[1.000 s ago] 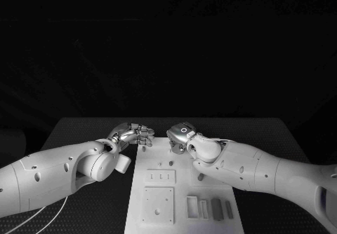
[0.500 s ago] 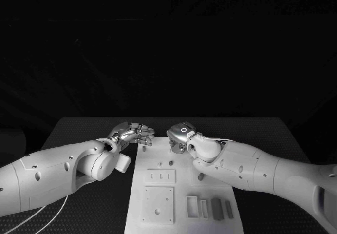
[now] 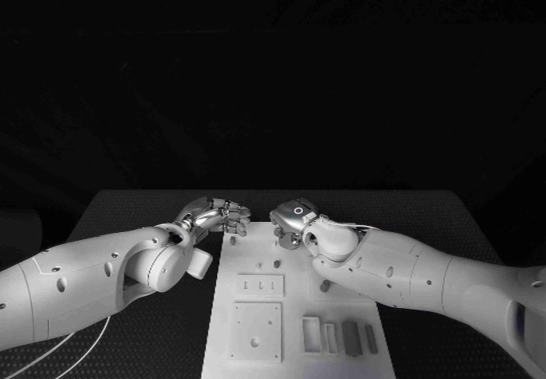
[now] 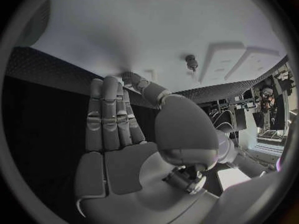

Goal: Assemble the parts on the task board

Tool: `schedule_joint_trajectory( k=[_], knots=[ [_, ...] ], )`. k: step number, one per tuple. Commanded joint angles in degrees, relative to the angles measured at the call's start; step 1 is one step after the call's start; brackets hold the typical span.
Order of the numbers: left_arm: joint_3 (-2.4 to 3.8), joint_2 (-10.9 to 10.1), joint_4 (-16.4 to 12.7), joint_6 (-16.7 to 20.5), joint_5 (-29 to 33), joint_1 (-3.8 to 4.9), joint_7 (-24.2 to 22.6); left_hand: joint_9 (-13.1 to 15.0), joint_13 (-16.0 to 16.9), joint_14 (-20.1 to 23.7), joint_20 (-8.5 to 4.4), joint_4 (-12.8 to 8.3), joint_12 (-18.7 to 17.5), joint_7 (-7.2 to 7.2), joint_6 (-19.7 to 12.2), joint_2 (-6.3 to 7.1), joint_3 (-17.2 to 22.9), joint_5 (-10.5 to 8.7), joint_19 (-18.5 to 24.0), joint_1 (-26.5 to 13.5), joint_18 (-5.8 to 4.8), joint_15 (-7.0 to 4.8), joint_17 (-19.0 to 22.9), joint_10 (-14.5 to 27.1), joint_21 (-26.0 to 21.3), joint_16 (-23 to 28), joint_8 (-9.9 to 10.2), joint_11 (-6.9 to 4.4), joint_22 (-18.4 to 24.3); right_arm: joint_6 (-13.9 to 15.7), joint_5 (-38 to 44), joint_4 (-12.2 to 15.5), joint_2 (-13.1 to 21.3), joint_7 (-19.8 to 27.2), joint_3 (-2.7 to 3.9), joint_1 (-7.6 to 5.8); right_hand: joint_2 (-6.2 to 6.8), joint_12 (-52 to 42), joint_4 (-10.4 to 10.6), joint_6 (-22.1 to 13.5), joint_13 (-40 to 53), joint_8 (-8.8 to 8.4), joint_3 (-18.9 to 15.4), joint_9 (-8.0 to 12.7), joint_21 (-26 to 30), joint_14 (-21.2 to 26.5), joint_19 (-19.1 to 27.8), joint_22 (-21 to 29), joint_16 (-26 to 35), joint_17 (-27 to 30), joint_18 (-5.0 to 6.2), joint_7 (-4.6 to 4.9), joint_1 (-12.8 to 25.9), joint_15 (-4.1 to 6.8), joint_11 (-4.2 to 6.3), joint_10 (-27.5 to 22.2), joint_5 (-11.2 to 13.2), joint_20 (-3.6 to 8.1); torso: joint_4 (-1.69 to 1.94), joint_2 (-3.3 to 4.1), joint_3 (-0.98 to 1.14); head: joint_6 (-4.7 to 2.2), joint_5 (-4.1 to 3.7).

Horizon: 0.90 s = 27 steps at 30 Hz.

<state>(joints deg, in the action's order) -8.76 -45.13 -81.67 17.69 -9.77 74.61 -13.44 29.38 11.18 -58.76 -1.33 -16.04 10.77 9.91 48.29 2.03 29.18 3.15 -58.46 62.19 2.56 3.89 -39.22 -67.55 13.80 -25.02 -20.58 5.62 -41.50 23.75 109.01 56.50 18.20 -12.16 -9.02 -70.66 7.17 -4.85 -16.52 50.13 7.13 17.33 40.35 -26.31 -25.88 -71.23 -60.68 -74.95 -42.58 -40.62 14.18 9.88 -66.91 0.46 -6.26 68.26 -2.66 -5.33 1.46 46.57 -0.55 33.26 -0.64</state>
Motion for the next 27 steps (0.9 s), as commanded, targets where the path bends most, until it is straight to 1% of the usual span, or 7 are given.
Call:
schedule_joint_trajectory(
  k=[1, 8, 16, 21, 22, 24, 27],
  knots=[
    [0.06, 0.1, -0.1, -0.6, 0.2, 0.1, -0.4, 0.0, 0.1, -0.1, -0.16, -0.2, -0.3, 0.13, -0.2, 0.31, -0.1, 0.18, 0.1, -0.4, 0.4, 0.34, -0.1, 0.1, -0.4, 0.4, 0.2, 0.44, -0.1, 0.2, -1.0, 0.0, 0.0, 0.9, -0.02, 0.01, 0.81, 0.3, -0.1, -0.6, -0.2, -0.38, -0.3, 0.1, -0.4, 0.0, 0.3, -1.3, -0.4, -0.1, 0.82, 0.07, 0.1, -0.5, -0.2, -0.7, -0.2, -0.04, 0.01, 0.0, 0.0, 0.02, 0.03],
    [0.06, 0.1, -0.1, -0.6, 0.2, 0.11, -0.4, 0.0, 0.1, -0.1, -0.16, -0.2, -0.3, 0.14, -0.2, 0.31, -0.1, 0.18, 0.1, -0.4, 0.4, 0.34, -0.1, 0.1, -0.4, 0.4, 0.2, 0.45, -0.1, 1.1, -1.3, 0.5, 0.4, 0.9, -0.02, 0.01, 0.88, 0.4, -0.1, -0.7, -0.2, -0.42, -0.3, 0.2, -0.5, 0.0, 0.3, -1.3, -0.4, -0.1, 0.82, 0.11, 0.1, -0.55, -0.24, -0.8, -0.2, -0.06, 0.0, 0.0, 0.02, 0.06, 0.03],
    [0.06, -0.4, 0.0, -0.7, 0.2, 0.12, -0.7, 0.0, 0.1, -0.1, -0.15, -0.3, -0.4, 0.15, -0.2, 0.31, -0.1, 0.18, 0.1, -0.4, 0.4, 0.35, -0.2, 0.1, -0.4, 0.5, 0.2, 0.45, -0.1, 3.9, -3.3, 7.0, 5.4, 0.9, 0.28, -0.81, 1.29, 0.3, 0.0, -0.6, -0.2, -0.27, -0.4, 0.2, -0.8, -0.3, 0.1, -1.3, -0.8, -0.2, 0.82, 0.09, 0.1, -0.53, -0.22, -0.6, -0.2, -0.01, -0.15, -0.08, 0.05, -0.18, 0.18],
    [0.06, -0.9, 0.4, -4.1, 0.6, 0.31, -2.4, -0.1, 0.1, 0.1, -0.06, -0.3, -0.9, 0.4, -0.8, 0.97, -0.4, 0.07, 0.3, -0.4, 0.36, 0.46, -0.5, 0.6, -0.6, 0.9, 0.6, 0.71, -0.1, 2.0, -8.5, 12.0, 10.7, 2.9, 2.49, -2.39, 3.31, 0.1, 0.4, -0.3, -0.2, 0.0, -0.7, 0.2, -1.4, -1.0, -0.7, -1.3, -1.4, -0.4, 0.82, -0.23, 1.0, -0.42, -0.11, -0.2, -0.2, 0.19, -0.4, -0.13, 0.13, -0.68, 0.26],
    [0.06, -1.0, 0.5, -4.3, 0.6, 0.34, -2.5, -0.1, 0.1, 0.1, -0.04, -0.3, -1.0, 0.45, -0.9, 1.06, -0.4, 0.02, 0.3, -0.4, 0.36, 0.48, -0.5, 0.7, -0.7, 1.0, 0.6, 0.77, -0.1, 1.4, -10.0, 12.8, 12.0, 3.5, 3.32, -2.63, 3.66, 0.1, 0.7, -0.2, -0.2, 0.02, -0.7, 0.2, -1.6, -1.2, -0.9, -1.3, -1.6, -0.4, 0.82, -0.32, 1.2, -0.39, -0.08, -0.1, -0.2, 0.23, -0.4, -0.15, 0.12, -0.84, 0.27],
    [0.05, -1.2, 0.5, -4.1, 0.6, 0.42, -2.4, -0.1, 0.1, 0.2, -0.02, -0.3, -1.1, 0.52, -1.0, 1.18, -0.5, -0.01, 0.3, -0.4, 0.36, 0.51, -0.6, 0.8, -0.7, 1.1, 0.7, 0.84, -0.1, -0.2, -12.0, 14.1, 14.2, 4.8, 4.29, -3.05, 4.67, -0.2, 1.6, -0.2, 0.0, 0.09, -1.0, 0.2, -2.3, -2.0, -1.7, -1.4, -2.6, -0.9, 0.82, -0.5, 2.2, -0.19, 0.12, 0.4, -0.2, 0.51, -0.51, -0.19, 0.14, -1.05, 0.3],
    [0.05, -1.4, 0.6, -4.0, 0.5, 0.5, -2.4, -0.1, 0.1, 0.2, -0.02, -0.3, -1.1, 0.53, -1.1, 1.19, -0.5, -0.02, 0.3, -0.3, 0.36, 0.51, -0.7, 0.8, -0.7, 1.1, 0.7, 0.85, -0.1, -2.3, -15.1, 15.1, 16.6, 6.0, 5.08, -3.56, 5.66, -0.5, 2.5, -0.4, 0.2, 0.09, -1.3, 0.3, -2.8, -1.9, -1.9, -1.4, -3.4, -1.2, 0.82, -0.57, 3.2, -0.04, 0.31, 1.0, -0.2, 0.74, -0.8, -0.25, 0.2, -1.27, 0.44]
  ],
)
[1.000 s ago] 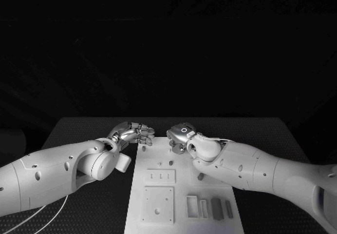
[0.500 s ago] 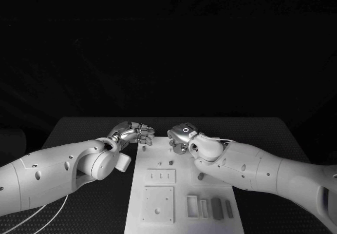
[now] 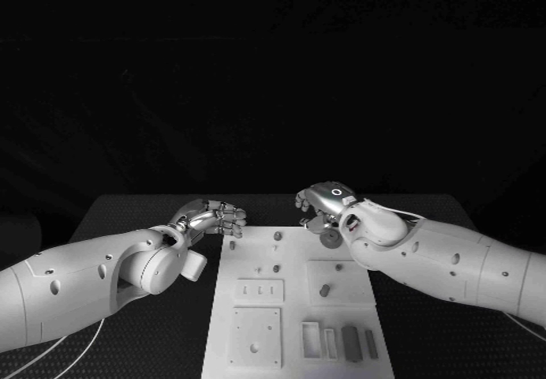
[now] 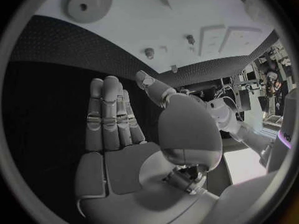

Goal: Assemble the parts on the task board

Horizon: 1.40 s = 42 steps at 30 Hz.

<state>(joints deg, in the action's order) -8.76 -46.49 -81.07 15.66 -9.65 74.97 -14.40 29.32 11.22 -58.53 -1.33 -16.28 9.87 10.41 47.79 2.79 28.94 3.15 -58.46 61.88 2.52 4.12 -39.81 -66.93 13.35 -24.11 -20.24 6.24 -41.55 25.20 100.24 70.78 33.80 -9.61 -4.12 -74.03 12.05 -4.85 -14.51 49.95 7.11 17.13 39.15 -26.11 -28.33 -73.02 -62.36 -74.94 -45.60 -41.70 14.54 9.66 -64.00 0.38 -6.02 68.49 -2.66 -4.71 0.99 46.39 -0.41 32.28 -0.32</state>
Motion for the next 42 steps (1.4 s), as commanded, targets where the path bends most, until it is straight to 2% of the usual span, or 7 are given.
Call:
schedule_joint_trajectory(
  k=[1, 7, 11, 28, 31, 36, 42],
  knots=[
    [0.06, 0.0, 0.0, -2.0, 0.3, 0.15, -1.4, -0.1, 0.0, -0.1, -0.02, -0.1, -0.2, 0.02, -0.5, 0.43, -0.3, -0.02, 0.3, 0.0, 0.4, 0.29, -0.1, 0.2, -0.3, 0.2, 0.4, 0.24, -0.1, -5.0, -6.7, 1.2, 1.9, 3.7, 0.45, -0.35, 1.03, -0.8, 0.9, -0.2, 0.4, 0.31, -0.2, 0.1, -0.5, 0.0, -0.2, -1.4, -0.6, -0.3, 0.46, -0.35, 0.5, 0.26, 0.29, 1.3, -0.2, 0.21, -0.43, -0.09, 0.09, -0.33, 0.08],
    [0.05, -0.1, 0.5, -1.7, 0.2, 0.15, -1.4, -0.1, 0.1, -0.1, -0.01, -0.1, -0.3, 0.04, -0.6, 0.41, -0.3, -0.02, 0.3, 0.0, 0.4, 0.29, -0.1, 0.2, -0.3, 0.3, 0.4, 0.25, -0.1, -10.9, -5.7, 0.9, 4.9, 4.4, 1.75, -0.57, 2.03, -1.1, 0.9, -0.5, 1.1, 0.39, -2.2, 0.0, -0.6, 1.5, 1.2, -1.4, -1.0, -0.5, 0.4, -0.34, 1.9, 0.28, 0.36, 1.7, -0.2, 0.01, -0.81, -0.12, 0.43, -0.66, 0.23],
    [0.05, -0.1, 0.6, -1.7, 0.1, 0.15, -1.4, 0.0, 0.1, -0.1, -0.01, -0.1, -0.3, 0.04, -0.6, 0.39, -0.3, -0.02, 0.3, 0.0, 0.41, 0.29, -0.2, 0.2, -0.3, 0.3, 0.4, 0.25, -0.1, -14.6, -3.9, -1.2, 5.0, 4.2, 1.74, -0.57, 2.83, -1.5, 1.3, -1.1, 1.8, 0.22, -3.4, 0.1, -0.7, 2.5, 2.1, -1.4, -1.2, -0.6, 0.34, -0.24, 3.1, 0.32, 0.44, 1.9, -0.2, -0.27, -0.65, -0.09, 0.38, -0.67, 0.0],
    [0.04, 0.1, 0.7, -1.7, 0.0, 0.14, -1.1, 0.0, 0.1, -0.1, 0.0, 0.0, -0.3, 0.06, -0.6, 0.29, -0.3, -0.02, 0.3, -0.1, 0.42, 0.29, -0.3, 0.2, -0.3, 0.3, 0.4, 0.27, -0.1, -16.8, -0.3, -4.9, 3.7, 4.3, 0.58, 1.26, 4.35, -3.1, 3.2, -3.3, 6.0, -0.26, -5.0, 0.2, -1.7, 6.9, 5.8, -1.6, -4.9, -2.0, 0.18, -0.9, 5.3, 0.38, 0.71, 2.0, -0.3, -1.26, -0.43, -0.07, 0.2, -0.11, -0.29],
    [0.04, 0.2, 0.8, -1.7, 0.0, 0.13, -1.1, 0.0, 0.1, -0.1, 0.01, 0.0, -0.3, 0.06, -0.6, 0.27, -0.3, -0.02, 0.3, -0.1, 0.42, 0.29, -0.3, 0.2, -0.3, 0.4, 0.4, 0.28, -0.2, -16.4, -0.3, -5.3, 3.4, 4.8, 0.52, 1.62, 4.55, -11.0, 3.4, -4.0, 18.2, 0.13, -6.5, -0.2, -5.8, 8.1, 5.3, -1.6, -12.4, -5.8, 0.46, -1.06, 4.6, 2.09, 2.43, 1.5, -0.1, -0.8, -0.38, -0.07, 0.19, -0.03, -0.22],
    [0.04, 0.3, 0.9, -1.6, 0.0, 0.12, -1.0, 0.0, 0.1, -0.2, 0.01, 0.1, -0.4, 0.07, -0.6, 0.26, -0.3, -0.02, 0.3, -0.1, 0.42, 0.29, -0.3, 0.2, -0.3, 0.4, 0.4, 0.28, -0.2, -15.2, -0.1, -6.0, 2.9, 5.4, 0.51, 1.93, 4.38, -41.1, 4.3, -3.5, 51.1, 0.92, -6.7, -0.4, -12.8, 10.1, 5.7, -1.5, -25.2, -11.0, 0.42, -1.74, 4.9, 3.54, 3.91, -12.3, -0.1, 0.08, -0.37, -0.06, 0.19, 0.13, -0.15],
    [0.04, 0.4, 0.9, -1.7, 0.0, 0.12, -1.0, 0.0, 0.1, -0.2, 0.01, 0.1, -0.4, 0.08, -0.6, 0.23, -0.3, -0.02, 0.3, -0.1, 0.43, 0.29, -0.4, 0.2, -0.3, 0.4, 0.5, 0.29, -0.2, -14.5, -0.3, -6.7, 2.5, 6.0, 0.51, 2.2, 2.49, -53.6, 3.1, -2.7, 58.6, 1.46, -5.5, -0.7, -18.5, 9.9, 5.2, -1.5, -32.0, -12.2, 0.46, -2.04, 3.8, 4.12, 4.59, -13.2, -0.2, 1.37, -0.47, -0.08, 0.16, 0.27, -0.07]
  ],
)
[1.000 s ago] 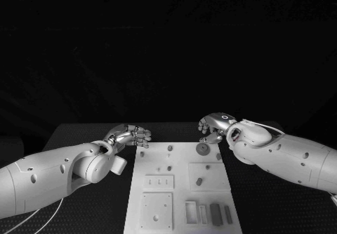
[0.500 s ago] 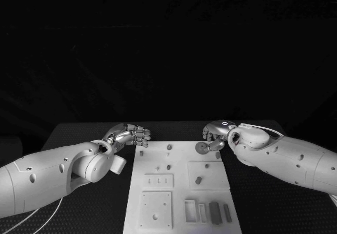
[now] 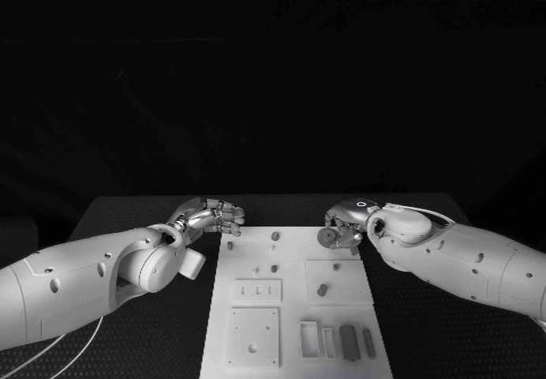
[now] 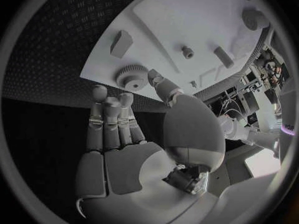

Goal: Assemble the parts on the task board

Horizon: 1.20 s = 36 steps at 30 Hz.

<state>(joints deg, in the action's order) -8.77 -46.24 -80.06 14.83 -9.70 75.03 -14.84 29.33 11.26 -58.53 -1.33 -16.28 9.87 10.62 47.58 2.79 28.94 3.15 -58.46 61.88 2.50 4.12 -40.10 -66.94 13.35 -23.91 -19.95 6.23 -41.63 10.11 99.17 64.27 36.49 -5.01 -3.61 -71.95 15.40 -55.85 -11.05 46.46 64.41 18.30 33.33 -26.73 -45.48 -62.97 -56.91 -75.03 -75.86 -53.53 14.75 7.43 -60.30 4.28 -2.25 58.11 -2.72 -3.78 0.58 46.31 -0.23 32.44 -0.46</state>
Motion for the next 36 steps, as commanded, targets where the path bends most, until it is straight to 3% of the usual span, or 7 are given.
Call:
schedule_joint_trajectory(
  k=[1, 5, 13, 19, 25, 36],
  knots=[
    [0.05, 0.2, -0.1, -0.9, 0.0, 0.07, -0.5, 0.0, 0.1, -0.2, 0.01, 0.1, -0.4, -0.12, -0.4, 0.23, -0.4, -0.02, 0.3, -0.1, 0.45, 0.29, -0.1, 0.2, -0.3, 0.2, 0.2, 0.3, -0.1, 0.6, 0.6, -0.2, -0.2, 1.4, 0.0, 0.12, -0.98, -3.5, -0.6, 0.9, 1.6, 0.34, 0.4, -0.1, -1.8, -0.2, -0.4, -1.4, -2.5, -0.5, 0.25, 0.12, -0.1, 0.28, 0.89, -2.7, -0.2, 0.58, -0.07, 0.0, 0.0, 0.12, 0.08],
    [0.05, 0.3, -0.1, -0.9, 0.0, 0.07, -0.4, 0.0, 0.1, -0.2, 0.01, 0.1, -0.4, -0.11, -0.5, 0.21, -0.4, -0.02, 0.2, -0.2, 0.45, 0.29, -0.2, 0.2, -0.4, 0.2, 0.2, 0.31, -0.1, -0.5, 0.3, -0.5, -0.4, 1.7, 0.0, 0.19, -2.72, -6.6, -1.1, 1.4, 2.3, 0.58, 1.0, -0.2, -3.9, -0.4, -0.8, -1.4, -5.4, -1.1, 0.25, -0.14, -0.5, 0.5, 1.14, -2.7, -0.1, 1.17, -0.02, 0.0, -0.01, 0.28, 0.09],
    [0.05, 0.1, -0.2, -0.9, 0.0, 0.07, -0.3, 0.0, 0.1, -0.2, 0.01, 0.1, -0.5, -0.07, -0.6, 0.18, -0.4, -0.02, 0.2, -0.2, 0.46, 0.29, -0.2, 0.3, -0.4, 0.3, 0.2, 0.33, -0.1, -1.7, -0.3, -1.1, -0.6, 2.4, -0.01, 0.55, -8.03, -10.0, -3.7, 3.8, 2.0, 1.52, 1.2, -0.5, -6.6, -0.7, -1.1, -1.3, -8.5, -1.0, 0.25, -0.56, -0.8, 0.92, 1.59, -2.0, -0.2, 1.91, -0.08, 0.02, -0.01, 0.59, 0.11],
    [0.05, 0.2, -0.3, -0.9, 0.0, 0.07, -0.3, 0.0, 0.1, -0.2, 0.01, 0.1, -0.5, -0.06, -0.6, 0.18, -0.4, -0.01, 0.2, -0.2, 0.47, 0.29, -0.3, 0.3, -0.4, 0.3, 0.3, 0.34, -0.1, -1.8, -0.3, -1.3, -0.7, 2.5, -0.01, 0.66, -9.48, -10.7, -5.0, 5.5, 1.5, 2.06, 1.4, -0.7, -7.3, -0.6, -1.0, -1.2, -9.1, -0.5, 0.25, -0.3, -0.7, 0.72, 1.36, -2.1, -0.2, 2.04, -0.05, -0.05, -0.08, 0.72, 0.0],
    [0.05, 0.1, -0.3, -0.8, 0.0, 0.07, -0.3, 0.0, 0.1, -0.2, 0.01, 0.1, -0.6, -0.05, -0.6, 0.19, -0.4, -0.02, 0.2, -0.2, 0.47, 0.29, -0.3, 0.3, -0.4, 0.4, 0.3, 0.35, -0.1, -1.8, 0.2, -2.1, -1.2, 2.5, -0.07, 0.94, -9.95, -11.1, -5.3, 5.9, 1.2, 2.1, 1.5, -0.6, -7.5, -0.6, -1.0, -1.2, -9.4, -0.3, 0.25, -0.13, -0.7, 0.59, 1.21, -2.1, -0.2, 2.09, -0.03, -0.06, -0.07, 0.81, 0.01],
    [0.06, -0.1, -0.7, -0.8, -0.1, 0.07, -0.2, 0.0, 0.2, -0.2, 0.01, 0.1, -0.6, -0.03, -0.7, 0.19, -0.4, -0.02, 0.2, -0.2, 0.48, 0.29, -0.4, 0.3, -0.4, 0.4, 0.3, 0.37, -0.2, -0.9, 2.4, -2.8, -1.9, 2.1, -0.51, 1.84, -7.7, -11.7, -5.2, 5.5, 0.6, 1.37, 1.4, -0.2, -8.0, -0.7, -1.1, -1.1, -10.0, 0.2, 0.25, 0.37, -0.7, 0.18, 0.75, -2.2, -0.2, 2.16, -0.01, 0.02, -0.06, 1.15, 0.11]
  ],
)
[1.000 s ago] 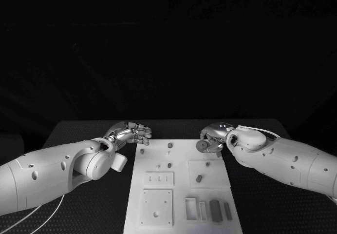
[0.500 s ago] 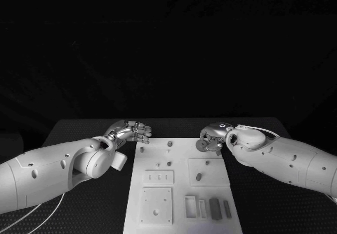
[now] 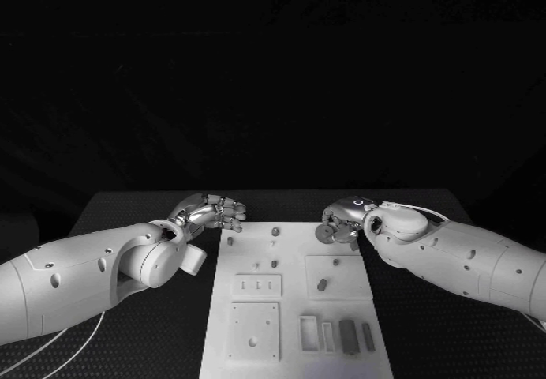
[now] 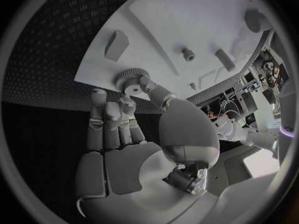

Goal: Assemble the parts on the task board

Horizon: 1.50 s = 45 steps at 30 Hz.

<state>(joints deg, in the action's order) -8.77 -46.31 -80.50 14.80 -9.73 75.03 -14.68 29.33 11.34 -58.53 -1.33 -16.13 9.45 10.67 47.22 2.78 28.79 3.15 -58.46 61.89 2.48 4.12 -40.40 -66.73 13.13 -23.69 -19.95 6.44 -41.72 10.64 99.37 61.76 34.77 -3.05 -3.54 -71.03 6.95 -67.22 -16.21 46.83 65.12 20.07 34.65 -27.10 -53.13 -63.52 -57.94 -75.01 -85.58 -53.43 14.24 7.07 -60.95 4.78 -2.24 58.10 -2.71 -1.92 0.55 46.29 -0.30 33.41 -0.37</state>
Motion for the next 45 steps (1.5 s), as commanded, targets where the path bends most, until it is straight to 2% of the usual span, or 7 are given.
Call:
schedule_joint_trajectory(
  k=[1, 6, 12, 23, 30, 41, 45],
  knots=[
    [0.06, 0.0, -0.3, -0.8, 0.0, 0.07, -0.3, 0.0, 0.1, -0.2, 0.01, -0.1, -0.2, -0.08, -0.3, 0.19, -0.3, -0.02, 0.2, -0.2, 0.49, 0.29, -0.1, 0.1, -0.2, 0.2, 0.3, 0.16, -0.1, -1.4, 2.4, -0.4, -0.2, 0.2, -0.62, 1.0, 0.84, -0.4, 0.0, 5.1, -0.1, -0.41, 0.1, 0.2, -0.3, -0.1, -0.1, -1.1, -0.3, 0.1, 0.76, 0.74, -0.1, -0.35, 0.72, -2.1, -0.2, 0.31, 0.03, 0.06, 0.01, 0.2, 0.03],
    [0.06, -0.2, -0.4, -0.8, -0.1, 0.07, -0.3, 0.0, 0.1, -0.2, 0.01, -0.1, -0.2, -0.08, -0.3, 0.2, -0.3, -0.02, 0.2, -0.2, 0.49, 0.29, -0.1, 0.1, -0.2, 0.2, 0.3, 0.16, -0.1, -1.4, 3.5, -0.8, -0.3, 0.2, -1.02, 1.52, 0.99, -0.7, -0.1, 5.6, -0.4, -0.29, 0.4, 0.1, -0.5, -0.2, -0.2, -1.1, -0.5, 0.3, 0.76, 0.69, -0.4, -0.38, 0.74, -2.0, -0.2, 0.39, -0.01, 0.0, 0.01, 0.44, 0.04],
    [0.06, -0.2, -0.4, -0.7, -0.1, 0.08, -0.3, 0.0, 0.1, -0.2, 0.01, -0.1, -0.2, -0.08, -0.3, 0.18, -0.3, -0.02, 0.2, -0.2, 0.5, 0.29, -0.2, 0.1, -0.2, 0.2, 0.3, 0.16, -0.1, -1.3, 4.1, -0.8, -0.3, 0.5, -1.26, 1.95, 0.22, -1.2, -0.3, 6.8, -0.8, 0.17, 1.0, -0.1, -0.7, -0.3, -0.4, -1.1, -0.9, 0.6, 0.76, 0.34, -1.7, -0.15, 1.05, -1.8, -0.2, 0.56, -0.05, -0.05, 0.02, 0.63, 0.14],
    [0.06, -0.3, -0.5, -0.6, -0.1, 0.08, -0.3, 0.0, 0.1, -0.2, 0.01, -0.1, -0.2, -0.08, -0.3, 0.15, -0.2, -0.01, 0.2, -0.1, 0.5, 0.29, -0.2, 0.1, -0.2, 0.3, 0.3, 0.15, -0.1, 2.7, 4.9, 0.0, -0.4, -0.1, -1.29, 1.97, -0.66, -2.4, 0.1, 9.7, -1.8, 1.26, 0.4, -0.7, -1.6, -1.4, -1.5, -1.0, -1.9, 1.3, 0.76, -0.76, -1.2, 0.77, 2.1, -0.5, -0.2, 0.97, -0.02, -0.09, -0.04, 0.55, 0.05],
    [0.06, -0.4, -0.5, -0.5, -0.1, 0.08, -0.3, 0.0, 0.1, -0.2, 0.01, -0.1, -0.2, -0.09, -0.3, 0.14, -0.2, -0.02, 0.2, -0.1, 0.5, 0.29, -0.3, 0.1, -0.2, 0.3, 0.3, 0.15, -0.1, 7.2, 7.7, 3.0, 0.0, -3.9, -1.25, 1.53, -0.81, -2.7, 0.3, 10.3, -2.3, 1.34, 0.4, -0.9, -1.8, -1.9, -2.0, -1.0, -2.2, 1.7, 0.76, -1.03, -0.7, 1.03, 2.37, 0.1, -0.2, 1.24, -0.01, -0.09, -0.14, 0.26, 0.1],
    [0.07, -0.6, -0.7, -0.3, -0.1, 0.13, -0.3, 0.0, 0.2, -0.3, 0.01, -0.1, -0.3, -0.1, -0.3, 0.15, -0.2, -0.02, 0.2, -0.1, 0.51, 0.28, -0.3, 0.1, -0.3, 0.4, 0.3, 0.14, -0.1, 11.2, 12.6, 9.2, -0.1, -9.1, -1.16, 0.34, 0.92, -3.0, 1.7, 11.1, -3.2, 1.26, 0.8, -1.1, -2.0, -2.8, -3.1, -0.8, -2.6, 2.3, 0.76, -1.36, 0.4, 1.39, 2.73, 1.2, -0.2, 1.83, -0.01, -0.09, -0.19, -0.26, 0.14],
    [0.07, -0.7, -0.7, -0.3, -0.1, 0.18, -0.3, 0.0, 0.2, -0.3, 0.01, -0.1, -0.3, -0.1, -0.3, 0.17, -0.2, -0.02, 0.2, 0.0, 0.51, 0.28, -0.3, 0.0, -0.3, 0.4, 0.3, 0.13, -0.1, 12.0, 14.8, 11.0, -0.9, -11.1, -1.16, 0.3, 1.61, -3.1, 2.3, 11.3, -3.5, 1.22, 1.0, -1.1, -2.0, -3.2, -3.4, -0.8, -2.6, 2.4, 0.76, -1.45, 0.6, 1.46, 2.81, 1.6, -0.2, 2.02, -0.02, -0.05, -0.11, -0.32, 0.23]
  ],
)
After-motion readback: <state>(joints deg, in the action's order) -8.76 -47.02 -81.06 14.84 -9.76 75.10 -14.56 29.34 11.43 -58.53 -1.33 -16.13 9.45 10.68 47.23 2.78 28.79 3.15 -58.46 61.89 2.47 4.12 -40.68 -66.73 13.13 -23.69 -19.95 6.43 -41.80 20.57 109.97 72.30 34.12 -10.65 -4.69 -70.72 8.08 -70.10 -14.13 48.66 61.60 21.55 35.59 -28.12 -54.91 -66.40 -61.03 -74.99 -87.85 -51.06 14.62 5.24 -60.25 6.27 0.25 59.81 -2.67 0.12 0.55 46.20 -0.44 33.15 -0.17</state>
